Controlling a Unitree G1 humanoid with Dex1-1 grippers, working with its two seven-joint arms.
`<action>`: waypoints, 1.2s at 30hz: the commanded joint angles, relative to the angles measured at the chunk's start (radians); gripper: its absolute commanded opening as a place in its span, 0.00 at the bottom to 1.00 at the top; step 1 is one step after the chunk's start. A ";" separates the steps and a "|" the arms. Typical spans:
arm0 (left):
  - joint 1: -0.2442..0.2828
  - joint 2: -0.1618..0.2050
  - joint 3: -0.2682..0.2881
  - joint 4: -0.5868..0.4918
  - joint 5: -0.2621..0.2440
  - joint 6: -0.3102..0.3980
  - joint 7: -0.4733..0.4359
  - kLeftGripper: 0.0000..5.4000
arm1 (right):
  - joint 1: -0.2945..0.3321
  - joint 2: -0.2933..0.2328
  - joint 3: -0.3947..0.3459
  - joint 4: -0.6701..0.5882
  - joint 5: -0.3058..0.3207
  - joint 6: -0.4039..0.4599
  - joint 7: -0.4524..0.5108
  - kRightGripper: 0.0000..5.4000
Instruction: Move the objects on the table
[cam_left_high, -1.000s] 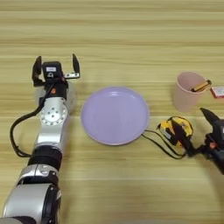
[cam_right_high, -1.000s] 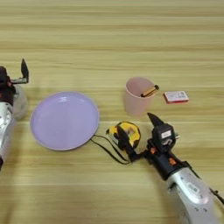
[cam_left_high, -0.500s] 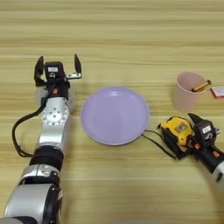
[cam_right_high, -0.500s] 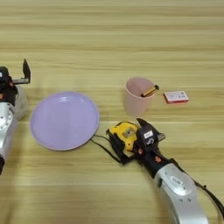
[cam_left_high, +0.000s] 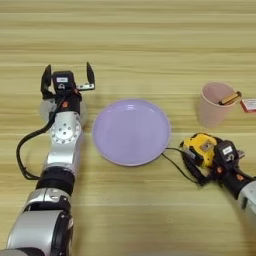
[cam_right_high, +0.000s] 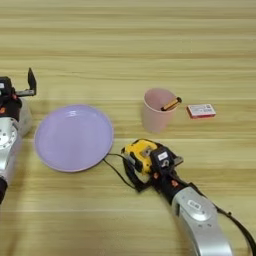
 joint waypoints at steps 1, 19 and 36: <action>-0.010 -0.003 -0.008 -0.009 0.018 0.007 0.011 1.00 | -0.006 -0.013 0.005 0.005 -0.004 0.010 0.009 0.86; -0.011 -0.013 -0.014 -0.009 0.036 0.010 0.033 1.00 | -0.014 -0.020 -0.001 -0.110 0.023 0.044 0.021 0.76; -0.012 -0.012 -0.021 0.000 0.040 0.006 0.039 1.00 | -0.267 0.013 0.080 -0.280 0.007 0.215 -0.013 0.76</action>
